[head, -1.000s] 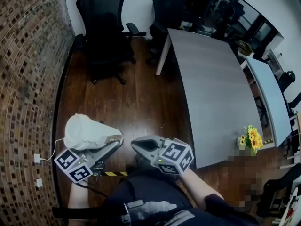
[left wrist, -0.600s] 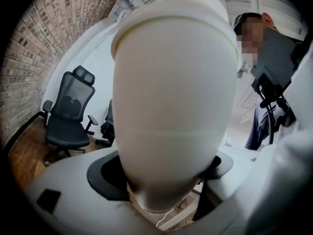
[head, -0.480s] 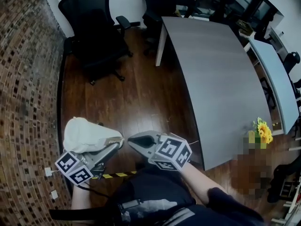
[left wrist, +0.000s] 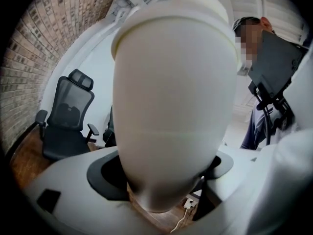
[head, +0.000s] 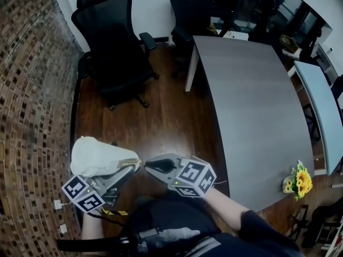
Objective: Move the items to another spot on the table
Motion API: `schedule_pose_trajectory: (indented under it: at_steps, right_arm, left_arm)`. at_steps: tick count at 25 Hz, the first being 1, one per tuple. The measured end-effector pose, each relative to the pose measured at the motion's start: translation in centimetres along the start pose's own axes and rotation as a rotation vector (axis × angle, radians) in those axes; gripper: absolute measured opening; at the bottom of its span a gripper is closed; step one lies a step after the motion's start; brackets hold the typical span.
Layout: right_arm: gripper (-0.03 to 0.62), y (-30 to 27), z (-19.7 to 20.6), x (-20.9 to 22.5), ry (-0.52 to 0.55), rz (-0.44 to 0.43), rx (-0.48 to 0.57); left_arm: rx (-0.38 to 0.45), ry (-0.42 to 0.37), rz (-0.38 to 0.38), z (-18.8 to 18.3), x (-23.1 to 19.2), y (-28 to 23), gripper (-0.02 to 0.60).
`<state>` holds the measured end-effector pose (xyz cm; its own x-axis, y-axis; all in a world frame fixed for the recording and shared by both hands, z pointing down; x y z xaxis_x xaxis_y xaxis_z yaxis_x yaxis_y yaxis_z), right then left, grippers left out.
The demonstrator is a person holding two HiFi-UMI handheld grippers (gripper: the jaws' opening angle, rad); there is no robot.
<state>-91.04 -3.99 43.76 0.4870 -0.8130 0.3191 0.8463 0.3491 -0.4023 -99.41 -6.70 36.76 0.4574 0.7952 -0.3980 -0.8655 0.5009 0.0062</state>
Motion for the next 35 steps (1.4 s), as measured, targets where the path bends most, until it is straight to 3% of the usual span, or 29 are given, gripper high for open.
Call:
schedule_pose_trajectory:
  at_steps: [4, 9, 15, 21, 25, 31, 35]
  right_arm:
    - [0.032, -2.4, -0.9, 1.7, -0.016, 0.019, -0.009]
    - [0.032, -4.6, -2.6, 5.4, -0.012, 0.163, -0.013]
    - [0.032, -5.8, -4.9, 7.5, -0.032, 0.278, 0.019]
    - [0.034, -4.8, -6.3, 9.5, -0.014, 0.402, 0.023]
    - [0.034, -2.5, -5.9, 10.4, -0.071, 0.446, 0.058]
    - [0.034, 1.0, -5.2, 14.9, -0.034, 0.461, 0.084]
    - [0.034, 2.6, -6.3, 18.4, -0.036, 0.407, 0.129]
  left_arm:
    - [-0.025, 0.000, 0.040, -0.7, -3.1, -0.7, 0.423]
    - [-0.030, 0.022, 0.155, -1.9, -7.7, -2.3, 0.423]
    - [-0.045, 0.028, 0.304, -4.3, -11.4, -4.7, 0.423]
    - [-0.105, 0.032, 0.451, -4.7, -12.5, -8.6, 0.423]
    - [-0.133, 0.060, 0.517, -4.2, -11.6, -11.5, 0.423]
    - [-0.206, 0.029, 0.527, -3.1, -10.5, -17.3, 0.423]
    - [-0.238, 0.006, 0.488, -3.3, -10.4, -20.5, 0.423]
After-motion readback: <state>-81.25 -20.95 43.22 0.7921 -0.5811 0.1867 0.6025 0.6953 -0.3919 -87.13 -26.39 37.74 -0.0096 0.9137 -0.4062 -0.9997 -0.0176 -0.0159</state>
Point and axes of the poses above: the fingertips, and each gripper's own axes: y backward along the fingers, x to its right, z out of its underside, the point moved 2 cm from there along y, backward along the fingers, and after that the axes turned 12 degrees about z, right-handed, at the moved point
